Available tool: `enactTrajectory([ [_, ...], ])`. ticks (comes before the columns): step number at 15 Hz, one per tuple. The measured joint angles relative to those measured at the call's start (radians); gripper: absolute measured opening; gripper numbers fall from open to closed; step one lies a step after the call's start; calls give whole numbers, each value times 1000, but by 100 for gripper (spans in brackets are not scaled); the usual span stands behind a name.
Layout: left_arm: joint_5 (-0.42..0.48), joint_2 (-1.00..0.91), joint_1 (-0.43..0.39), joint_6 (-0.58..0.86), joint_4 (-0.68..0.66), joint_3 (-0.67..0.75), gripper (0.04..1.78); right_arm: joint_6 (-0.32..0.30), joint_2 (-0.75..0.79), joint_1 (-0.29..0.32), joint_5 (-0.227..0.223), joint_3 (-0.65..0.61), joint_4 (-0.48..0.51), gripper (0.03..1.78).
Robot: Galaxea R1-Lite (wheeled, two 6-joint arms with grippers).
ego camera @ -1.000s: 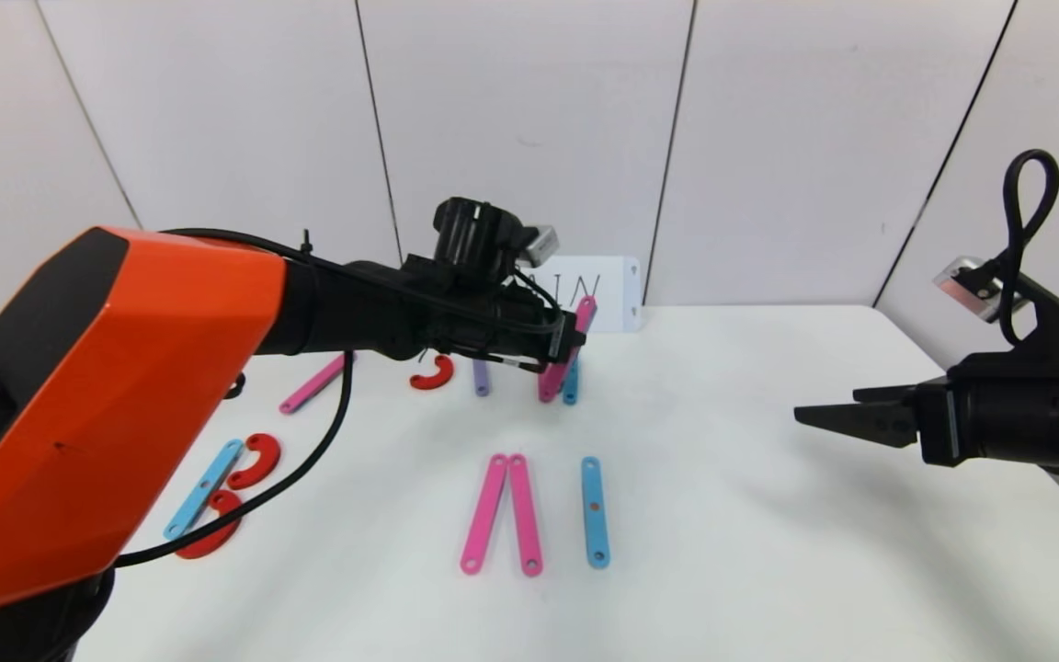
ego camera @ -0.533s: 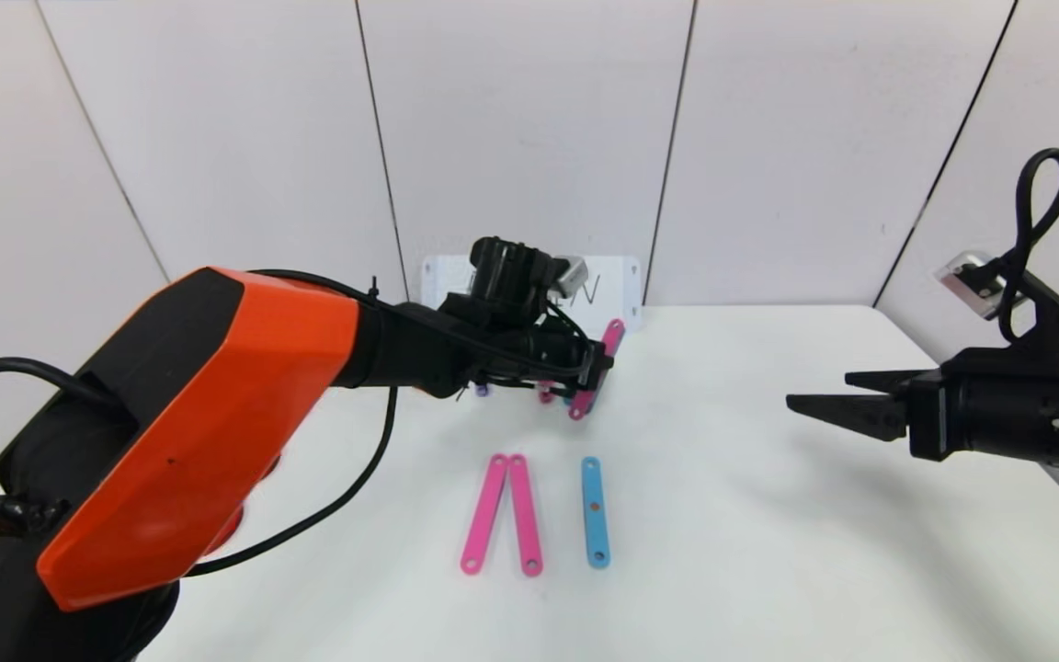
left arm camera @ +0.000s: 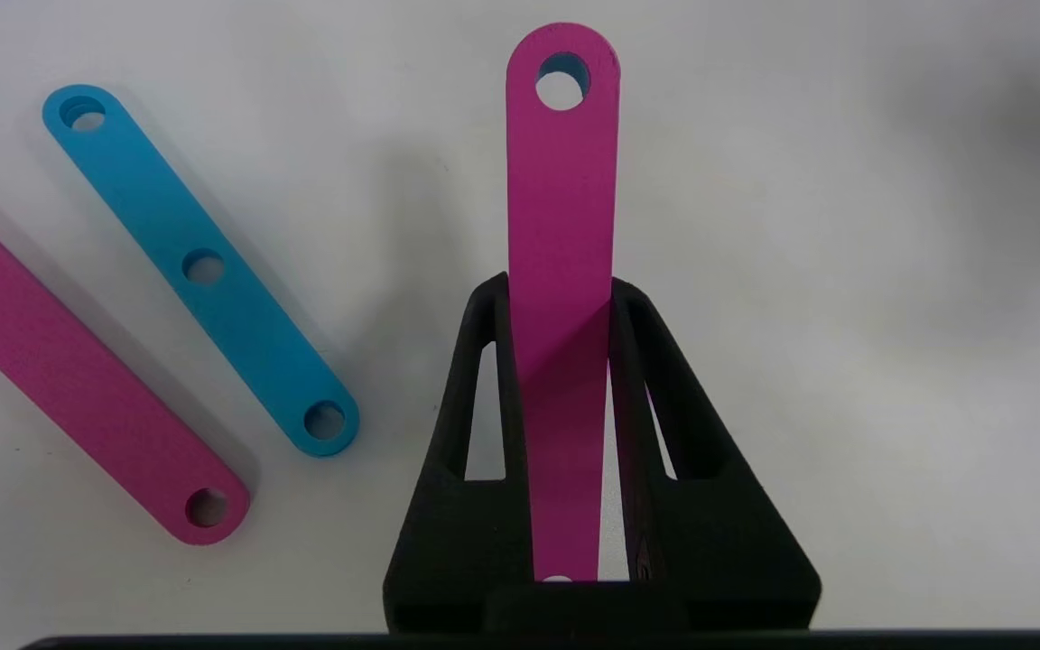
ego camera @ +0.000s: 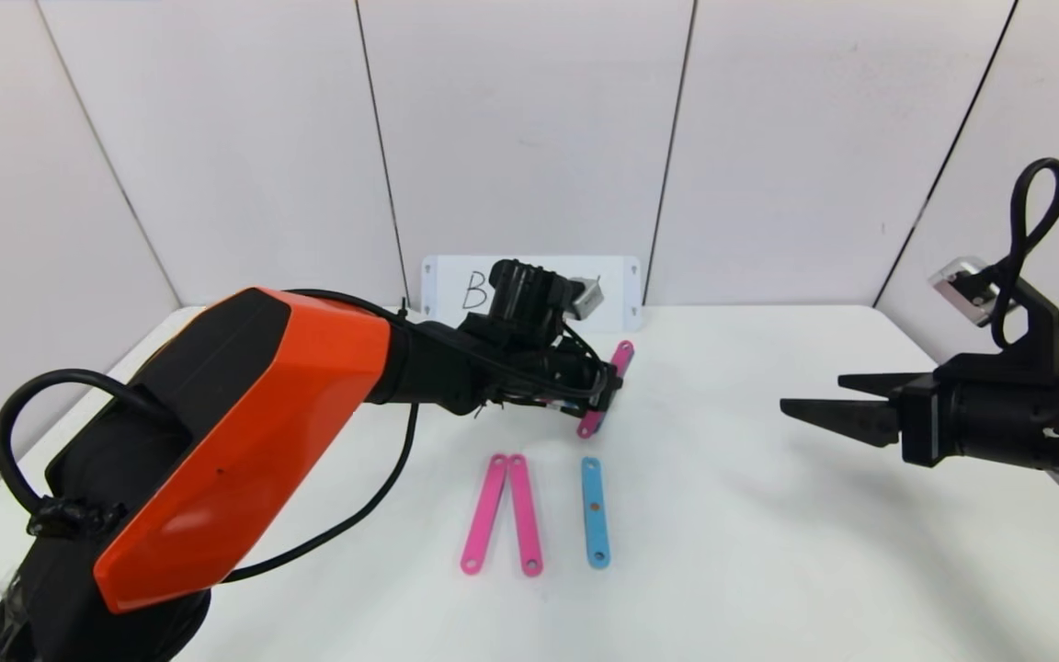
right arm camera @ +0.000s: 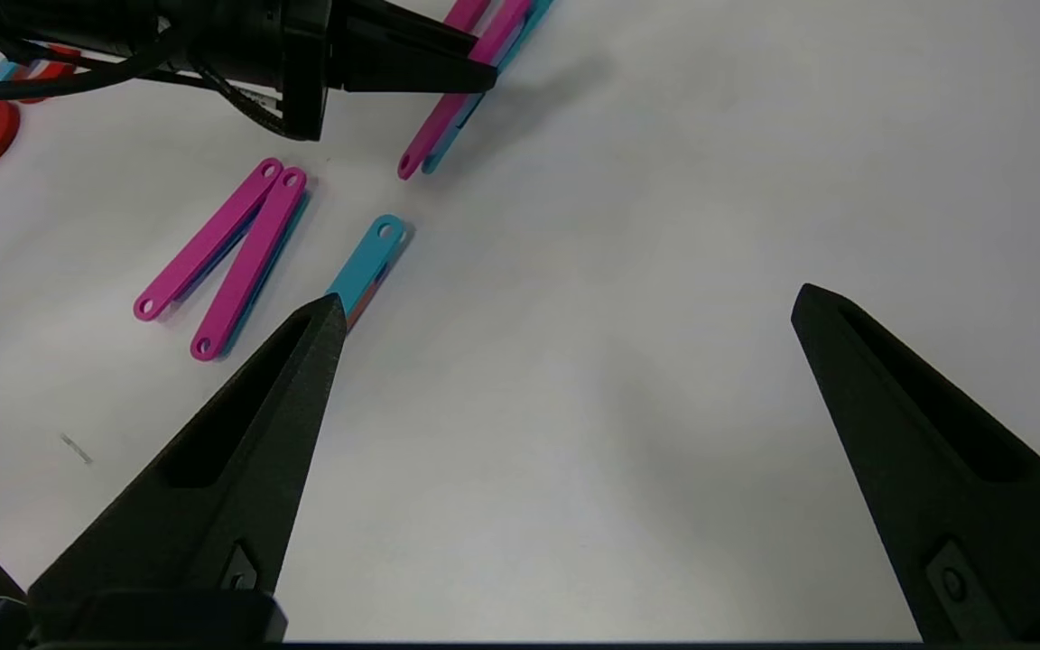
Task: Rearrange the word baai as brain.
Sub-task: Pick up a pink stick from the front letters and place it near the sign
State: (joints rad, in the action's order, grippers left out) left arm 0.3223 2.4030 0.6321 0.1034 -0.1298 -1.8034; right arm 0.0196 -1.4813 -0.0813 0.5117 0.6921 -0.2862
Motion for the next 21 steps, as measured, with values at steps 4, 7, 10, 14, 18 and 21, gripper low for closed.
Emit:
enactTrajectory([
  [4, -1, 25, 3, -1, 9, -34, 30, 0, -2, -2, 2, -1, 0, 173],
  [7, -25, 41, 7, -17, 15, -44, 30, 0, -6, -3, 2, -1, 0, 173],
  [10, -57, 51, 8, -57, 52, -57, 30, 0, -10, -7, 1, -1, 0, 173],
  [14, -114, 65, 8, -67, 139, -109, 30, 0, -11, -9, 2, -2, 0, 173],
  [18, -119, 74, 11, -100, 143, -116, 30, 0, -14, -10, 1, -2, 0, 173],
  [21, -120, 82, 16, -106, 142, -118, 30, 0, -16, -10, -1, -2, 0, 173],
])
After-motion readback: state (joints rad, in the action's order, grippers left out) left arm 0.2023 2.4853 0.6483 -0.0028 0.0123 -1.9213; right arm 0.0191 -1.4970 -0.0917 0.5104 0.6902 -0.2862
